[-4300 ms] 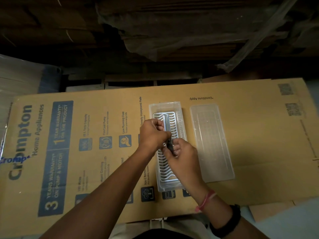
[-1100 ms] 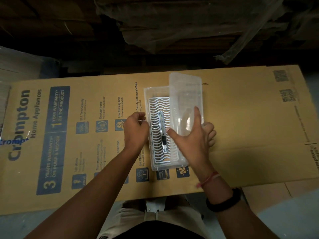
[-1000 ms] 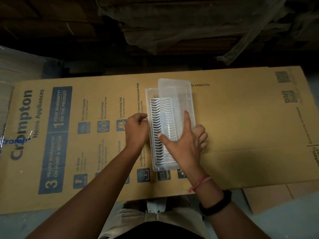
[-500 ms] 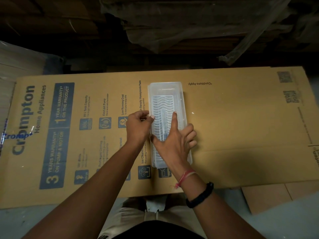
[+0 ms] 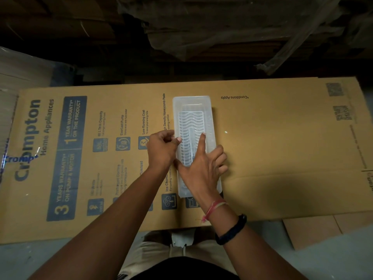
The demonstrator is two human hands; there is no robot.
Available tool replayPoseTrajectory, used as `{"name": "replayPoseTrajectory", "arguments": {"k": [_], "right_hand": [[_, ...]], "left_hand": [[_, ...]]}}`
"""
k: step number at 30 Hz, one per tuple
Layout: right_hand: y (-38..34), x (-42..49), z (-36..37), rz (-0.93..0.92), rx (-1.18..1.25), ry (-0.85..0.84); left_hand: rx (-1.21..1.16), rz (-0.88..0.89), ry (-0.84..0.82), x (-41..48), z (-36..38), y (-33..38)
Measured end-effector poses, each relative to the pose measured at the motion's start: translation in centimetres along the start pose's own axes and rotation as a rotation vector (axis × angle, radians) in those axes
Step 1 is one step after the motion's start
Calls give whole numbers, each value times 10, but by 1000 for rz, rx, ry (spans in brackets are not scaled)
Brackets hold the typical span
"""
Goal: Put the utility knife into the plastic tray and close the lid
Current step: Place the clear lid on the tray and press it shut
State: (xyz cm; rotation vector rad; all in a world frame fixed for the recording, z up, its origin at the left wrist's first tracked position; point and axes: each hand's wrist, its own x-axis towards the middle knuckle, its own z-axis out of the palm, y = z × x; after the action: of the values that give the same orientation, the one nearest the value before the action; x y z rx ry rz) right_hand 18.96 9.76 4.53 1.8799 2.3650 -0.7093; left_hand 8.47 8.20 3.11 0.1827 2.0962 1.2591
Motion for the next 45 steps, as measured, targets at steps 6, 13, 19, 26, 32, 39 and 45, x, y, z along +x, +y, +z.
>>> {"name": "replayPoseTrajectory", "arguments": {"k": [6,13,19,26,32,39,45], "right_hand": [[6,2,6,-10,9,2],[47,4,-9,50,559,-137],[105,-21,-16,115,625,-238],[109,-17,-17,279,842,-336],[106,-2,-36,285,750,-455],[59,73,-53,135,794,-330],[10,140,-35,124,885,-221]], "left_hand": [[7,-46,-1,5,4,-6],[8,-60,-15,9,5,-4],[53,-49,-32,7,7,-6],[34,-83,-58,7,9,-6],[41,-105,-93,8,13,-4],[-61,-155,-59,17,14,13],[-118,-130,-22,52,20,38]]}}
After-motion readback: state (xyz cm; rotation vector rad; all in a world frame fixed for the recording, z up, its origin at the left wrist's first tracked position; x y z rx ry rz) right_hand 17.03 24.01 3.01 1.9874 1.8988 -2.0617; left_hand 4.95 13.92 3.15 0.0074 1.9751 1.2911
